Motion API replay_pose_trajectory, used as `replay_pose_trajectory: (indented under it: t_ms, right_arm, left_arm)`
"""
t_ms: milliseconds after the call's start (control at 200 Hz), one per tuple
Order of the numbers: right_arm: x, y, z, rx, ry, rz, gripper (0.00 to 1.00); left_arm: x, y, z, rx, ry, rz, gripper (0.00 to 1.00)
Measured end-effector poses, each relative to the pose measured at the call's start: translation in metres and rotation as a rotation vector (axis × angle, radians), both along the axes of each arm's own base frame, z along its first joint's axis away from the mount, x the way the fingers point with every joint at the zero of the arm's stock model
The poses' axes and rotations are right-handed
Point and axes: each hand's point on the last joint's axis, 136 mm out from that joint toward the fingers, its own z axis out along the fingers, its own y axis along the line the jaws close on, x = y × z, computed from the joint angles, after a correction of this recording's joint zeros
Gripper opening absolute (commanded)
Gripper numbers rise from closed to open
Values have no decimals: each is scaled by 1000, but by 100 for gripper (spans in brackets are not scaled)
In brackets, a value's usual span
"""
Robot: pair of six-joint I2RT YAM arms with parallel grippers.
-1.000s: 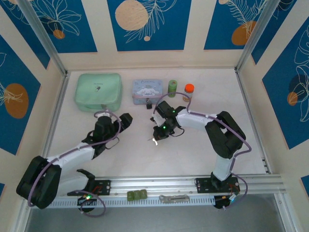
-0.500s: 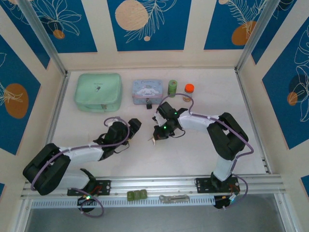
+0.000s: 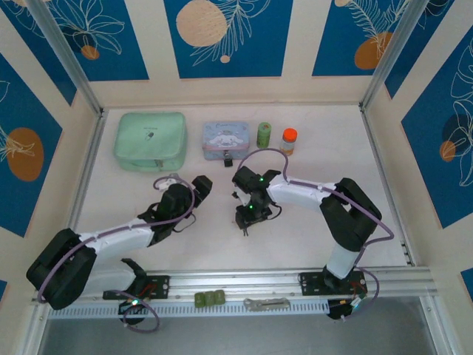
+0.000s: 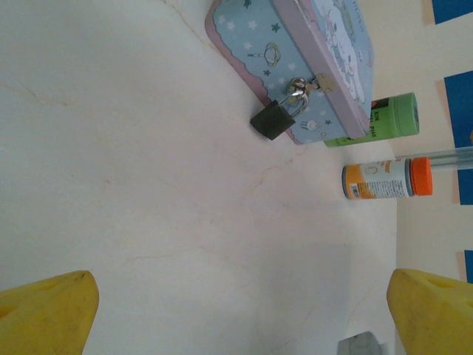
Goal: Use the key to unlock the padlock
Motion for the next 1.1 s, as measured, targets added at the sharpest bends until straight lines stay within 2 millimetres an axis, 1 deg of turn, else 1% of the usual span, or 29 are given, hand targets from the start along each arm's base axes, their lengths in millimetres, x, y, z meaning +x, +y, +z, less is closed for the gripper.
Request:
replay_pose_trajectory:
  t_ms: [110,200,310,470,585,635,760,815,920,1095]
  right_arm:
    - [10,6,7,4,-59,38,40]
    - [11,10,7,-3,-86,77,40]
    - [9,14,-4,-31,-94,121,40]
    - [2,19,-21,-73,-90,164,41]
    - [2,19,-23,-97,-108,174,39]
    - [2,18,-24,-112,-117,176,35]
    - [5,13,-25,-142,-137,160,14]
    - [6,13,-24,-136,-139,159,7]
    - [7,17,-22,-104,-156,146,0]
    - [13,19,-21,2,-180,98,0]
  left_arm:
    - [0,4,6,12,-19,10,100]
    - [-1,9,12,15,-34,25,100]
    - [-1,14,18,13,-53,44,100]
    - [-2,21,21,36,-67,62,99]
    - [-3,24,20,50,-66,66,99]
    - [-3,25,19,55,-64,68,99]
    - [-4,25,17,59,-59,69,99]
    - [-4,26,17,59,-60,69,99]
    - [-3,26,17,59,-60,69,99]
    - [-3,22,20,44,-68,58,99]
